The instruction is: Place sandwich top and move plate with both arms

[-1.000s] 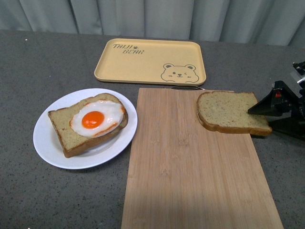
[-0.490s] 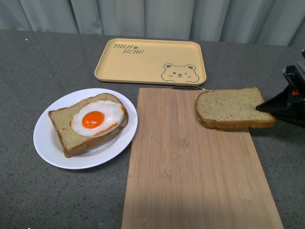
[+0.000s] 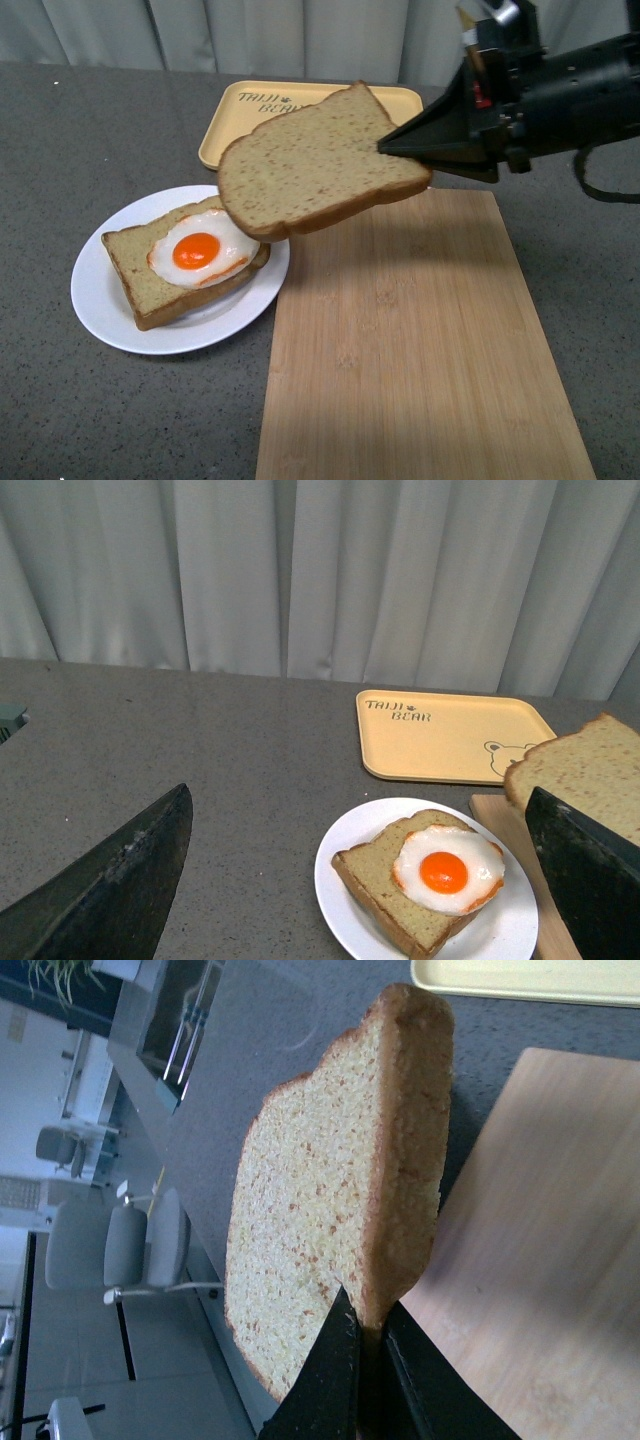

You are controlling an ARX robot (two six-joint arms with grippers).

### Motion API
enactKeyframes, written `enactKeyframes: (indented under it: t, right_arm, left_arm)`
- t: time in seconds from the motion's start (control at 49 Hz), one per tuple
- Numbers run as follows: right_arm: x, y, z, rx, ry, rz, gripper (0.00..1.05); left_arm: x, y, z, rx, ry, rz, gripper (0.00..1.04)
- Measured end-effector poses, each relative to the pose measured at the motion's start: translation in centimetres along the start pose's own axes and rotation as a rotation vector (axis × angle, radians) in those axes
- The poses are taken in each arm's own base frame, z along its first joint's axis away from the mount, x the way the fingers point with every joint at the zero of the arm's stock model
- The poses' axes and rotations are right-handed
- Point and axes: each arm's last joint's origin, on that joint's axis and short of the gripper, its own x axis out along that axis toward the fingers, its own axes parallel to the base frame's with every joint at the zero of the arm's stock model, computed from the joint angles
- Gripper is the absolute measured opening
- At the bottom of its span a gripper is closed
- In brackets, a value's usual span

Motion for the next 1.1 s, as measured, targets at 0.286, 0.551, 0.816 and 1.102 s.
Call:
enactKeyframes:
  t: [0.286, 0.551, 0.816, 1.102]
  right_arm:
    - [7.8, 1.3, 1.5, -0.065, 0.129, 0.080, 0.02]
    - [12.8, 1.3, 1.7, -0.041, 0.201, 0.092, 0.02]
    - [13.9, 0.4, 1.6, -0.002, 0.214, 0.056, 0.02]
    - [13.8, 0.3, 1.6, 0.001, 0.236, -0.008, 0.18]
  left_arm:
    - [0.0, 0.0, 0.0, 0.000, 0.000, 0.000, 0.98]
    - [0.0, 0.0, 0.0, 0.000, 0.000, 0.000, 0.98]
    - [0.0, 0.0, 0.0, 0.000, 0.000, 0.000, 0.98]
    - [0.0, 0.0, 0.0, 0.000, 0.000, 0.000, 0.98]
